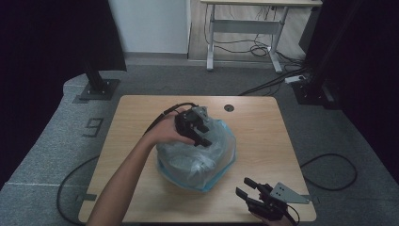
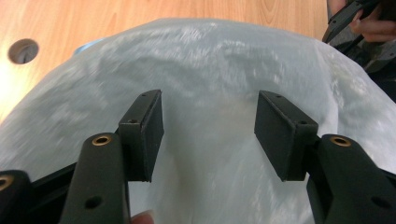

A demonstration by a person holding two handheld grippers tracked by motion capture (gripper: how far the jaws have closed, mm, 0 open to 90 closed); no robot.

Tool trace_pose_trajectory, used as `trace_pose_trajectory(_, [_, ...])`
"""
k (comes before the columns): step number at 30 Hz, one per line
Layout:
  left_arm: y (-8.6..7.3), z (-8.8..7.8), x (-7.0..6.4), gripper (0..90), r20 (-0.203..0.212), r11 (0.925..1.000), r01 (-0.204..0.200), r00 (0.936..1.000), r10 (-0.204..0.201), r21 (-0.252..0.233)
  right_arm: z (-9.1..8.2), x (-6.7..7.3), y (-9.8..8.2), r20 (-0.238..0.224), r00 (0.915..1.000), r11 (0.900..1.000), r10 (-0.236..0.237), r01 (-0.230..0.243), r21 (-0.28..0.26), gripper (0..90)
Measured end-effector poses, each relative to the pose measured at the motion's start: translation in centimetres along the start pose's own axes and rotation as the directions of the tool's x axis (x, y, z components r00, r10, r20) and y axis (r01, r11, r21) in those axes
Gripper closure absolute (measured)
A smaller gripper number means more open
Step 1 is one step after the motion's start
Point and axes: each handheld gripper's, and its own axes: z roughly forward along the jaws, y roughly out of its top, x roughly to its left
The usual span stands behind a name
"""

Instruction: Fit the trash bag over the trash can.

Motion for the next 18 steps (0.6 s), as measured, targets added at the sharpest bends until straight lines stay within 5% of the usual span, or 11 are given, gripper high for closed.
trace_pose_trajectory(11, [1.3, 3.0, -0.3, 43.2, -0.002, 0.9926, -0.028, 0.9996, 0.029, 0.118, -0.3, -0.2, 0.1, 0.001, 1.0000, 1.000, -0.002, 0.002, -0.010, 45.6])
trace_pose_trajectory(15, [1.3, 3.0, -0.5, 41.5, -0.007, 0.9932, -0.032, 0.9994, 0.033, 0.112, -0.4, -0.2, 0.2, 0.002, 1.0000, 1.000, -0.003, 0.003, -0.012, 45.6])
trace_pose_trajectory(18, [1.1, 1.7, -0.5, 40.5, -0.016, 0.9979, -0.026, 0.9995, 0.027, 0.060, -0.5, -0.2, 0.2, 0.003, 1.0000, 1.000, -0.002, 0.002, -0.014, 45.5])
